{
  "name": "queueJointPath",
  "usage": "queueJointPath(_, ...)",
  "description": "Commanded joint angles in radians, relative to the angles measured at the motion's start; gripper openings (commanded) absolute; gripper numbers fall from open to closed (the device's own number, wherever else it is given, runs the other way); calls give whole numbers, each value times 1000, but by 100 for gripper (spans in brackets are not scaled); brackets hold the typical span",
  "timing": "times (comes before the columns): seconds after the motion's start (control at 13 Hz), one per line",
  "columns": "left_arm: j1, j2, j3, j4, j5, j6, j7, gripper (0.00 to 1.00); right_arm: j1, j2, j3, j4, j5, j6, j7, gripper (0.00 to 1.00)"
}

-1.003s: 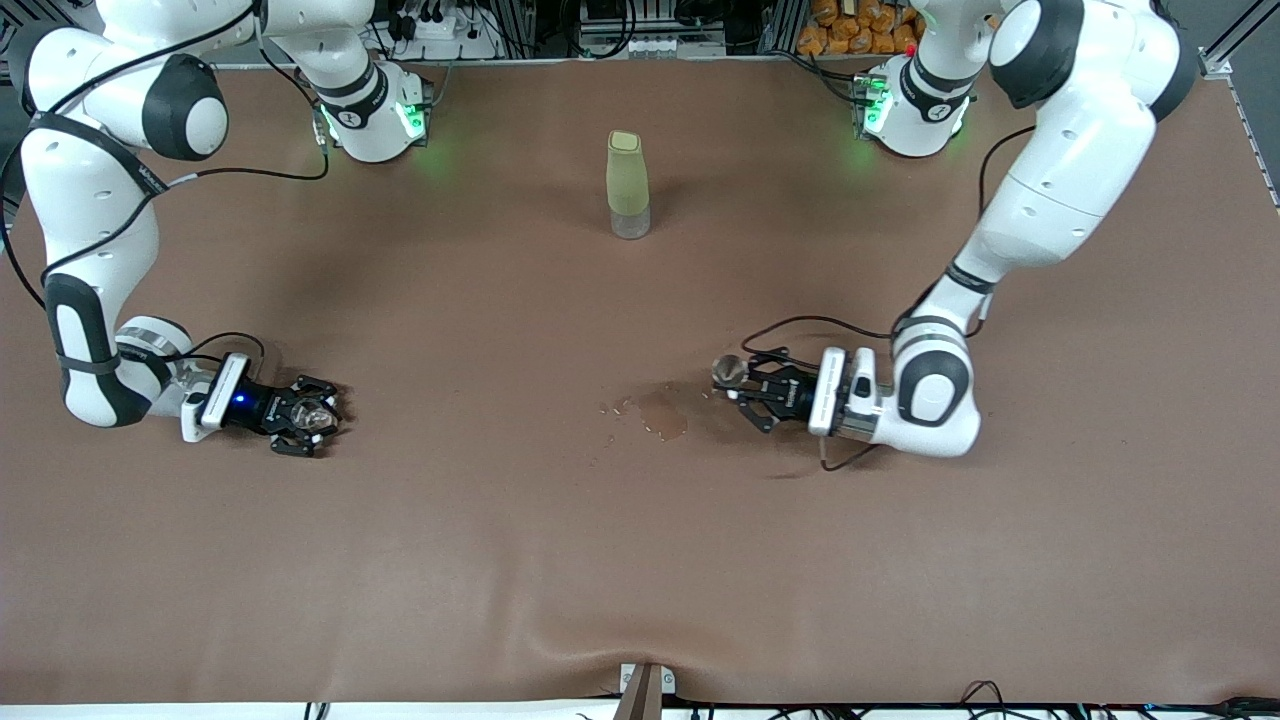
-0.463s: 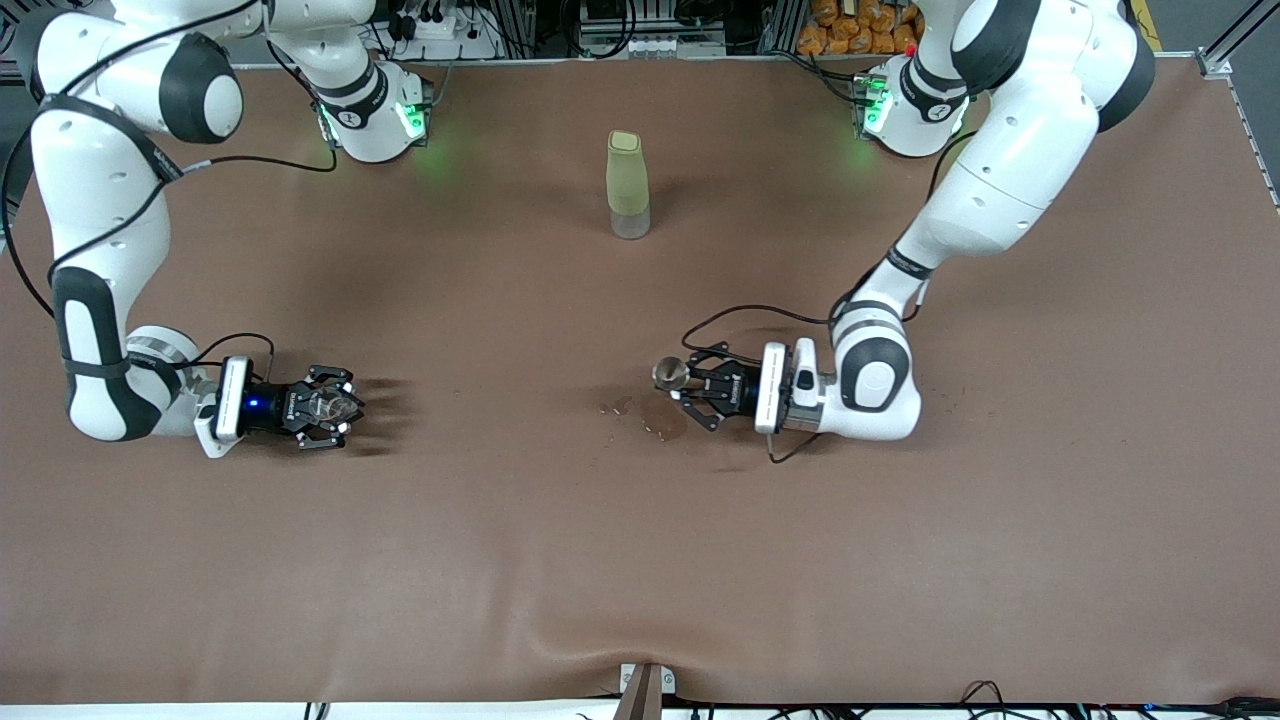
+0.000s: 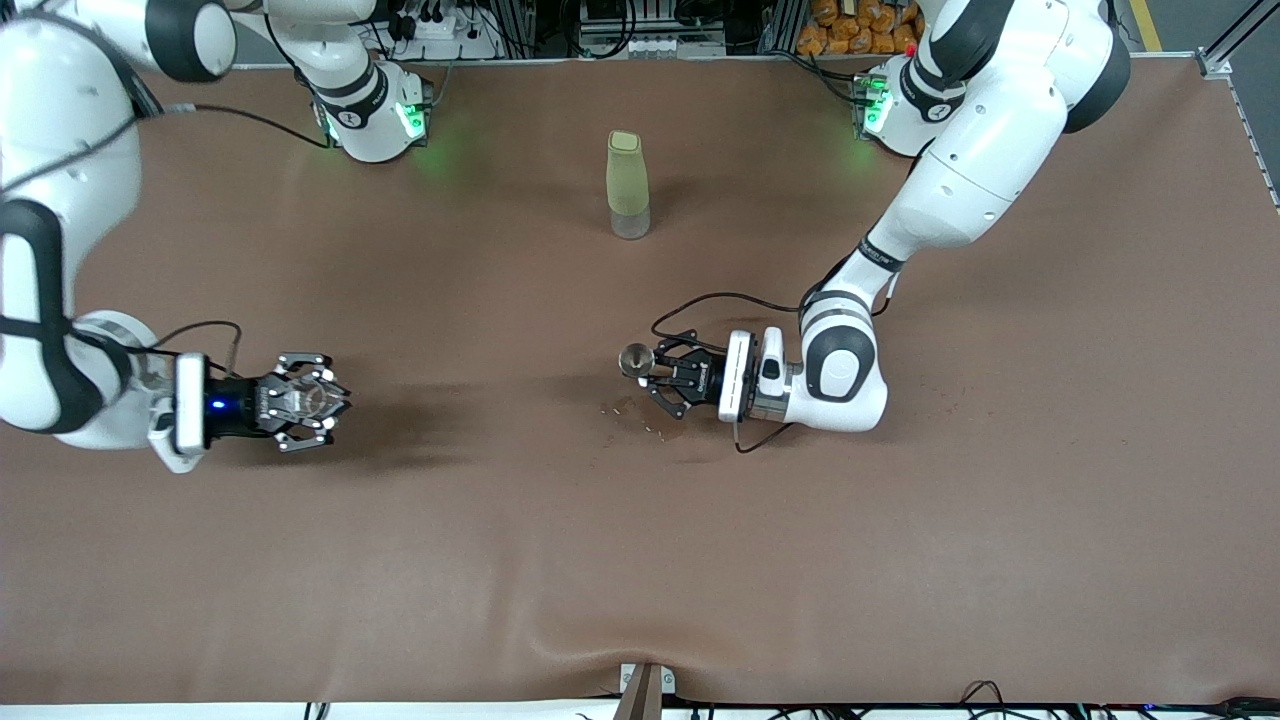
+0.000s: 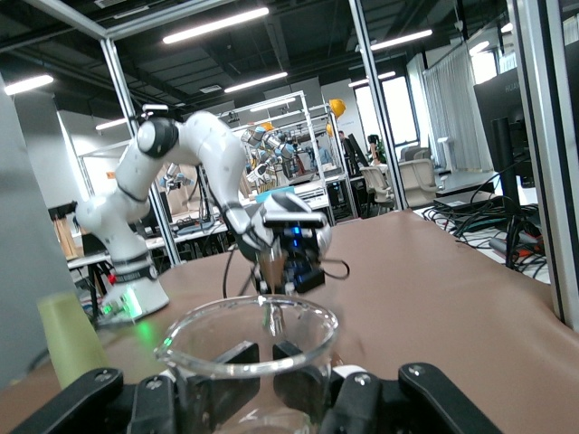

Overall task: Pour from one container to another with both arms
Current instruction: 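Carry the jigger and beaker toward each other at the table centre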

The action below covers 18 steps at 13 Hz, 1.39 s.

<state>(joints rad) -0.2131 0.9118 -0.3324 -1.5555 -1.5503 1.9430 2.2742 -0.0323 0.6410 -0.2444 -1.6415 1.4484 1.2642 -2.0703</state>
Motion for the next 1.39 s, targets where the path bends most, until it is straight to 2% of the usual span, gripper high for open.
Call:
queueJointPath(0.0,-26,9,15,43,-27,19,24,0,67,-131,-55,-40,6,4,166,0)
queueJointPath(0.15,-40,9,16,73,-27,54,59,0,101,-202,-72,-43,6,7,286,0)
queueJointPath(0.39,-49,22,16,103,-28,111,96,0,167,-222,-75,-41,38,29,357,0)
queueJointPath(0.62,-74,24,15,117,-40,157,113,0,258,-222,-75,-43,124,133,369,0)
queueJointPath(0.93,-78,30,16,124,-62,160,116,0,357,-207,-75,-43,219,226,368,0)
queueJointPath(1.16,-80,38,16,130,-95,160,136,0,458,-195,-75,-41,335,291,362,0)
queueJointPath(1.31,-81,39,18,130,-116,172,137,0,520,-170,-75,-41,383,334,345,0)
